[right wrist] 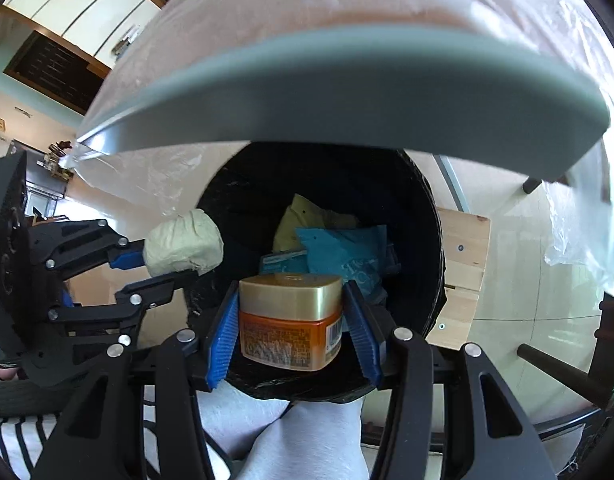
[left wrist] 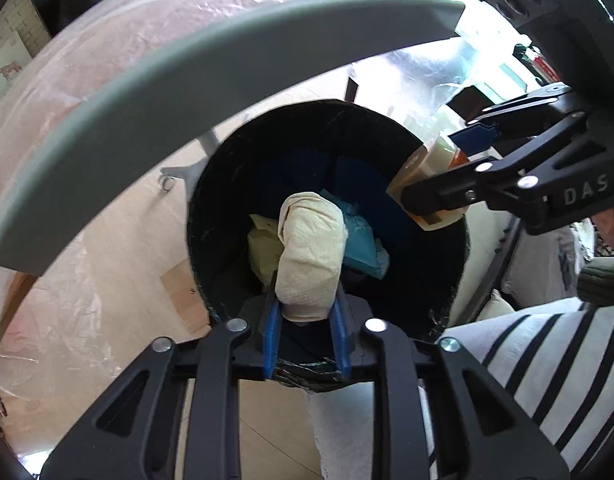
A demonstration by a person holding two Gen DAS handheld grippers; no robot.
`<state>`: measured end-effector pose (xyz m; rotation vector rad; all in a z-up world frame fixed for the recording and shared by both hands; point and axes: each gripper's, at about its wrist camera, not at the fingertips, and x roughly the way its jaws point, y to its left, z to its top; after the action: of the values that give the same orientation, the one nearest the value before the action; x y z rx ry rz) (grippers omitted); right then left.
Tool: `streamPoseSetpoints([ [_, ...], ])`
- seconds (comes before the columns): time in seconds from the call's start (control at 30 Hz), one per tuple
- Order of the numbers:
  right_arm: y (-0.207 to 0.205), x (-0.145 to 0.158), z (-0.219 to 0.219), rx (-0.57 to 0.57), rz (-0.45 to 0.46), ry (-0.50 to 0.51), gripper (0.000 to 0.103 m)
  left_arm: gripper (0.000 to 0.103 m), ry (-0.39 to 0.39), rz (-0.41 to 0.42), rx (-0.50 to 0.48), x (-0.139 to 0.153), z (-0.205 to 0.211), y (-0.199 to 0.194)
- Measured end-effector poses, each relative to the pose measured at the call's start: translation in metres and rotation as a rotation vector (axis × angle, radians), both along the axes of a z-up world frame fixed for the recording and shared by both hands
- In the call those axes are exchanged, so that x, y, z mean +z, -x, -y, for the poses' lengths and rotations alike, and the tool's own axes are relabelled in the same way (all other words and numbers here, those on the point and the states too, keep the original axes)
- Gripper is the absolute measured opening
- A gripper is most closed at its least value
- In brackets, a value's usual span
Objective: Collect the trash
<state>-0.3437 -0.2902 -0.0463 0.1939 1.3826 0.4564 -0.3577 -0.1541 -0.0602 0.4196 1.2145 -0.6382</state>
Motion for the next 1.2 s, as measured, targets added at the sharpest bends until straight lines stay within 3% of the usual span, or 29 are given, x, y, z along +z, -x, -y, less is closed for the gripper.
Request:
streamPoseSetpoints([
  [0.07,0.002,0.003,0.004,-0.01,-0.003,0.003,0.069,0.079,0.009,0.041,0.016,0.006,-0.005,0.001],
  [0.13,0.005,0.012,0.009,-0.02,0.017,-0.002,0.078,0.079,0.043,0.039,0.026,0.013,-0.012,0.001],
  [0.23,0.008,0.026,0.017,-0.019,0.031,-0.006,0.079,0.079,0.053,0.055,0.038,0.026,-0.02,0.002],
  [0.3,0.01,0.05,0.023,-0.008,0.066,-0.034,0.079,0.079,0.102,0.071,0.024,0.045,-0.027,0.004],
  [0.37,0.011,0.083,0.03,0.007,0.138,-0.075,0.08,0.079,0.182,0.098,-0.002,0.074,-0.035,0.005],
  [0.43,0.007,0.118,0.038,-0.002,0.254,-0.061,0.09,0.08,0.268,0.138,-0.002,0.108,-0.048,-0.003],
  [0.47,0.001,0.138,0.044,-0.029,0.338,-0.036,0.097,0.087,0.288,0.166,0.013,0.12,-0.054,-0.008],
  [0.5,-0.006,0.152,0.05,-0.061,0.401,-0.017,0.099,0.095,0.299,0.212,0.046,0.133,-0.061,-0.018],
  [0.6,-0.051,0.176,0.067,-0.187,0.531,0.092,0.099,0.1,0.301,0.35,0.208,0.16,-0.083,-0.064],
  [0.67,-0.092,0.176,0.077,-0.249,0.568,0.19,0.099,0.1,0.277,0.402,0.336,0.163,-0.099,-0.106],
  [0.73,-0.132,0.169,0.09,-0.3,0.61,0.242,0.099,0.1,0.274,0.427,0.402,0.158,-0.11,-0.139],
  [0.8,-0.167,0.157,0.103,-0.356,0.592,0.279,0.099,0.1,0.234,0.428,0.492,0.147,-0.122,-0.18],
  [0.9,-0.207,0.138,0.122,-0.425,0.54,0.24,0.099,0.1,0.223,0.392,0.571,0.127,-0.138,-0.225],
  [1.0,-0.237,0.119,0.133,-0.453,0.503,0.266,0.099,0.1,0.199,0.347,0.629,0.11,-0.152,-0.265],
  [1.2,-0.283,0.096,0.157,-0.489,0.456,0.298,0.099,0.1,0.163,0.313,0.721,0.089,-0.175,-0.311],
])
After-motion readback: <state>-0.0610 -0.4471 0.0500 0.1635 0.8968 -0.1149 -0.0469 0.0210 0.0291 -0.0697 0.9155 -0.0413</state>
